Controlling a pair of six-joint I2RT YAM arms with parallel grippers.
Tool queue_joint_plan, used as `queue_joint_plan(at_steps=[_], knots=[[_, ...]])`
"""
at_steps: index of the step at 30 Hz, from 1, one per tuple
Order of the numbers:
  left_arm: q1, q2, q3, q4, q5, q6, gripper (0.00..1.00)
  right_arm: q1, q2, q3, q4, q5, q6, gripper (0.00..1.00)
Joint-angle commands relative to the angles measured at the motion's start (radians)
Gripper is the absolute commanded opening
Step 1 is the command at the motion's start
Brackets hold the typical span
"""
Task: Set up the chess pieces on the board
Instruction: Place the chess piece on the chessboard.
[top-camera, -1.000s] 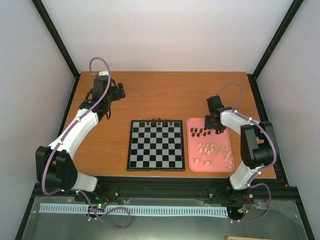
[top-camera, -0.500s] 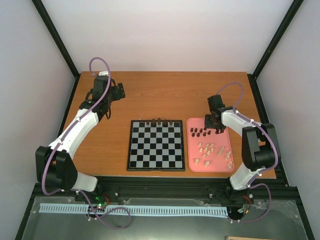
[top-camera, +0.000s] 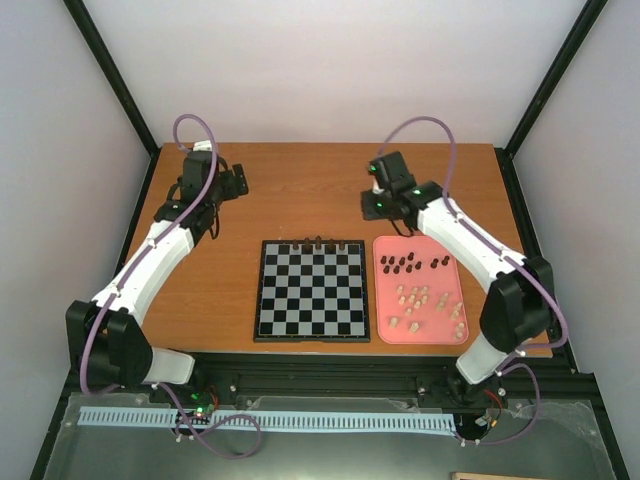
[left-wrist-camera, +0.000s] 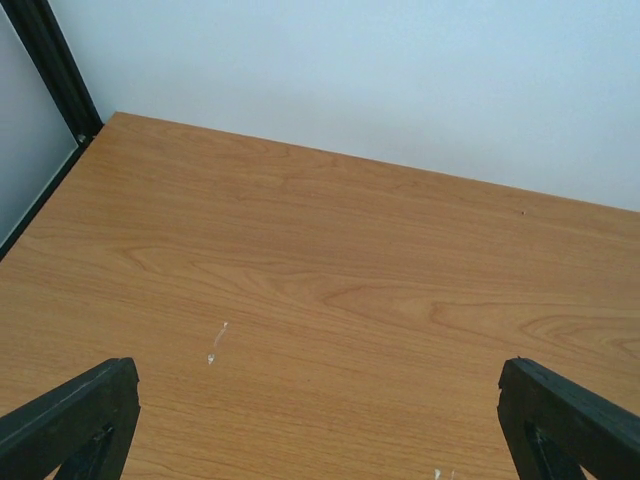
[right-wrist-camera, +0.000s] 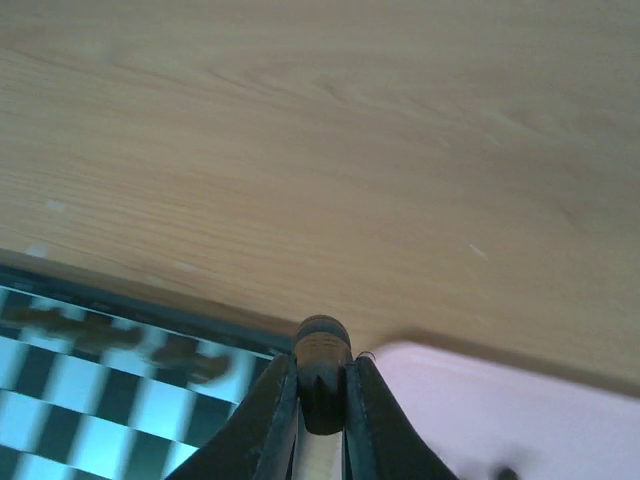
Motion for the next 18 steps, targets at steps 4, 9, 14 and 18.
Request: queue_joint_plan(at_steps=[4, 9, 14, 18], knots=[[-0.003, -0.107, 0.008, -0.025, -0.04, 0.01, 1.0, 0.195, 0.26, 0.35, -0.098, -0.063, -0.04, 0.09], [-0.003, -0.186, -0.001, -0.041, -0.044, 0.015, 1.0, 0.268, 0.481, 0.626, -0.192, -0.095, -0.075, 0.09], [-0.003, -0.258, -0.023, -0.042, -0.067, 0.02, 1.0, 0.323, 0.62, 0.799, -0.248, -0.123, -0.107, 0.09], [-0.003, -0.278, -0.031, -0.04, -0.071, 0.021, 1.0, 0.36, 0.698, 0.926, -0.293, -0.146, -0.128, 0.1]])
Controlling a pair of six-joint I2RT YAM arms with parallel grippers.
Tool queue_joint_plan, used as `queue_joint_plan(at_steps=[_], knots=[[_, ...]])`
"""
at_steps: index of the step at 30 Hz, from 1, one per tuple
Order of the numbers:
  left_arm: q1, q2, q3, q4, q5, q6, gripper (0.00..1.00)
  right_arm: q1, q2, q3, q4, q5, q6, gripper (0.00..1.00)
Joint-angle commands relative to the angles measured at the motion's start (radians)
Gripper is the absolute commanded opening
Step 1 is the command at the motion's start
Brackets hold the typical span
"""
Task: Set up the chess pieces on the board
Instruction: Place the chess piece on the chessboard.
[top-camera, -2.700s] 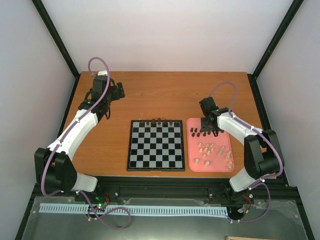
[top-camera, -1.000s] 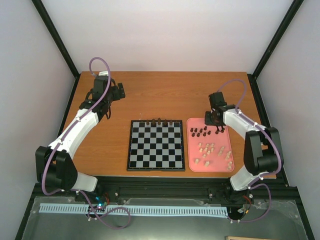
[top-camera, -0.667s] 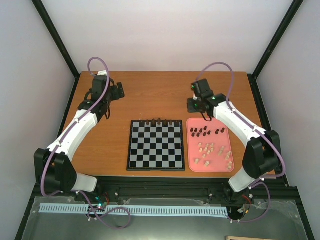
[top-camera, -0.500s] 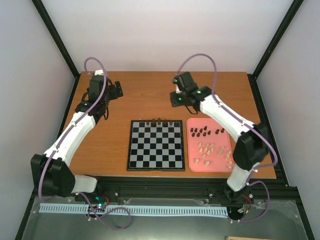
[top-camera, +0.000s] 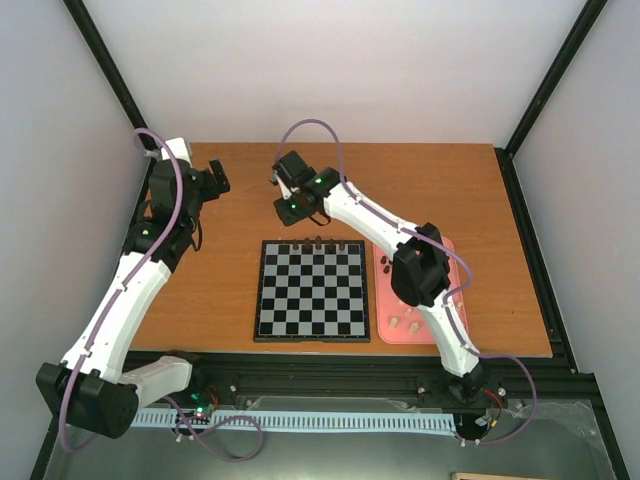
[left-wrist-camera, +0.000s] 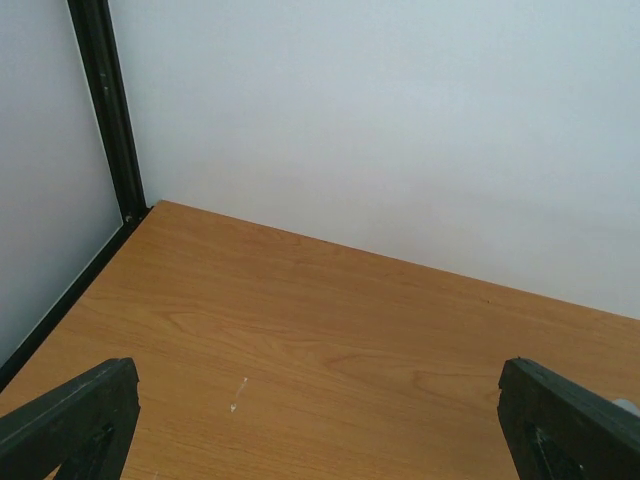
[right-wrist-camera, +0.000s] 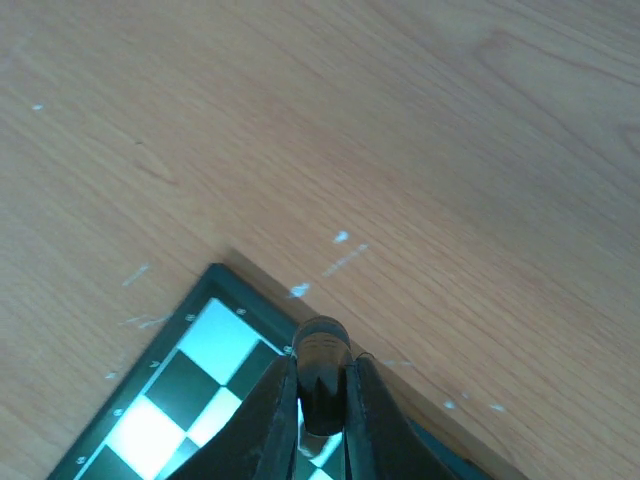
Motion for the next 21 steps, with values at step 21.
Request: queue_joint_plan(at_steps=[21], knots=[[-0.003, 0.012, -0.016, 0.004, -0.025, 0.025, 1.0, 0.091, 0.16, 0.127, -0.179, -0.014, -0.069, 0.11]])
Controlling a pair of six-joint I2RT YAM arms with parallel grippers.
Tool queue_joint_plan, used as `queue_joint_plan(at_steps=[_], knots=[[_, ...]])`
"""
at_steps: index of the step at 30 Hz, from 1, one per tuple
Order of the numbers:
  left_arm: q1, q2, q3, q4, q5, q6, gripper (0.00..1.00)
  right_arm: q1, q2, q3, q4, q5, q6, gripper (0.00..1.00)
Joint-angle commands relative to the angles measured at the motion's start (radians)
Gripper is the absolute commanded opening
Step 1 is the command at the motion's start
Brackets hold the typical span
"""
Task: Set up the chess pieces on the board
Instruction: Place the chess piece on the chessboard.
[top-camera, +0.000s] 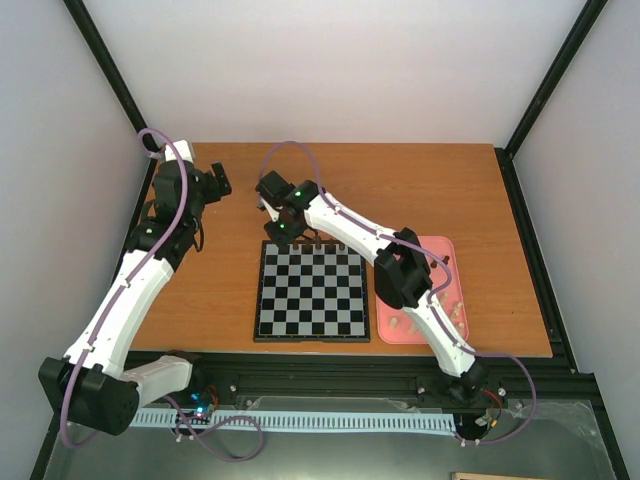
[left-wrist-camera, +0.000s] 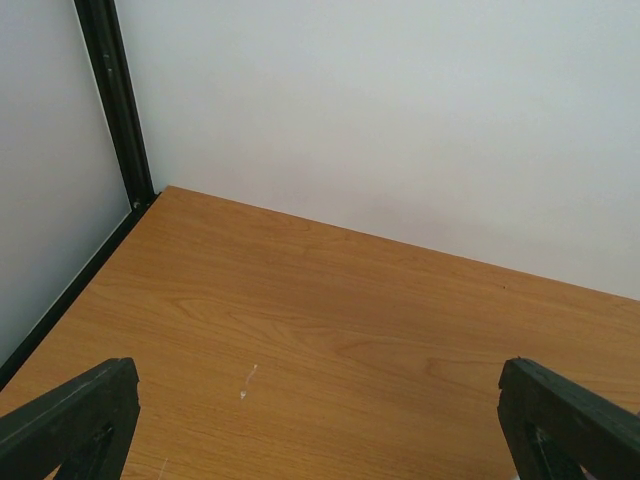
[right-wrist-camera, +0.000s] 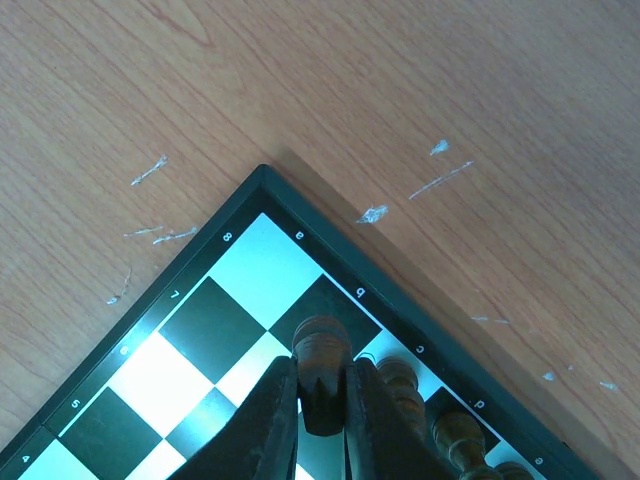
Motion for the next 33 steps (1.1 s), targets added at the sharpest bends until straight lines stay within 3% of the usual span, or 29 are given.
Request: queue_joint_plan(at_steps=[1, 33], knots=[[-0.003, 0.003, 0.003, 0.008, -0.011, 0.018, 1.0, 0.01, 0.015, -0.006, -0.02, -0.003, -0.023, 0.1], [-0.003, 0.03, 0.003, 0.023, -0.02, 0.022, 1.0, 0.013, 0.079, 0.004, 0.004, 0.031, -0.06, 0.13]])
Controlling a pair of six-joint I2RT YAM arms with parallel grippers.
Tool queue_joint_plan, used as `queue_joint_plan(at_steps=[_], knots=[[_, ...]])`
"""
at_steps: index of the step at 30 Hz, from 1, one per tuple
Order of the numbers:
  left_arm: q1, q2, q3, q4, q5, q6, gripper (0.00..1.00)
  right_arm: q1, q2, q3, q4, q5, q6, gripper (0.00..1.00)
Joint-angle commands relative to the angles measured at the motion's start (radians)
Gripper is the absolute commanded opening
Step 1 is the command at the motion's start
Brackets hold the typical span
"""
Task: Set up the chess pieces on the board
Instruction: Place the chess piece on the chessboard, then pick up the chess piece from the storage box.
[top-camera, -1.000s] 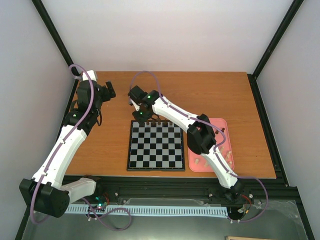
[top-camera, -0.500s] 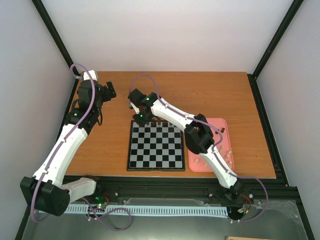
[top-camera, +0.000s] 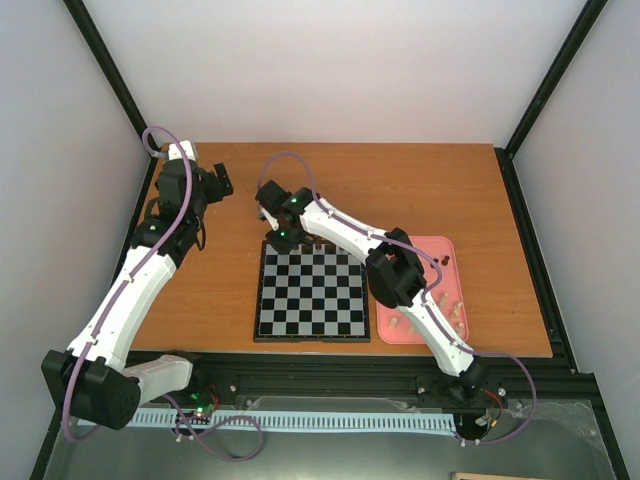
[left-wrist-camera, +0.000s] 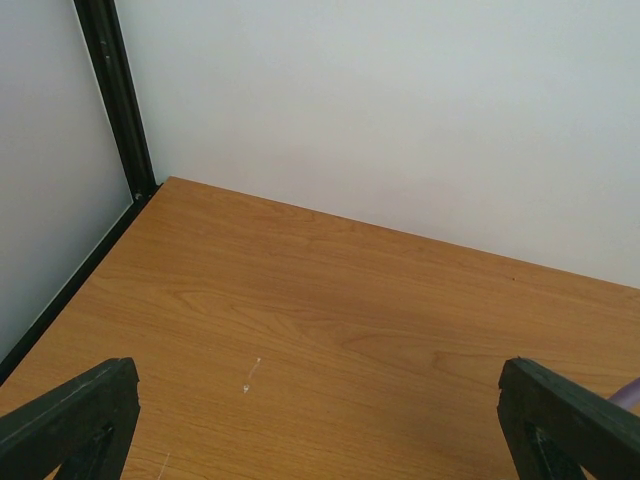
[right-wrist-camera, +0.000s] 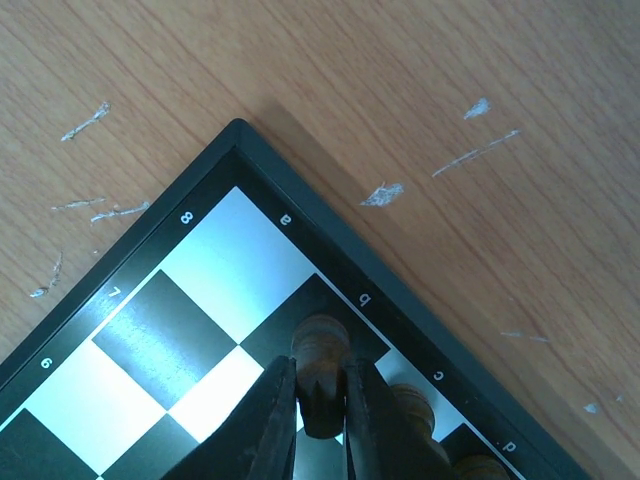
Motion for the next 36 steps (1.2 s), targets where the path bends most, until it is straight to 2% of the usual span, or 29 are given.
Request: queue_joint_plan(at_steps=[1, 9, 21, 32, 36], knots=[[-0.003, 0.004, 0.004, 0.017, -0.015, 0.021, 1.0, 0.012, 0.018, 0.024, -0.006, 0.029, -0.007, 0.13], [-0.003, 0.004, 0.004, 0.02, -0.015, 0.022, 1.0, 0.012, 0.012, 0.027, -0.007, 0.03, -0.007, 0.15], [-0.003, 0.005, 0.01, 0.019, -0.017, 0.026, 1.0, 0.012, -0.034, 0.029, 0.02, 0.017, -0.028, 0.28], [-0.003, 0.01, 0.008, 0.019, -0.022, 0.025, 1.0, 0.012, -0.071, 0.031, 0.057, -0.006, -0.047, 0.29], [-0.003, 0.015, 0.011, 0.021, -0.02, 0.026, 1.0, 0.012, -0.106, -0.002, 0.081, 0.033, -0.034, 0.29]])
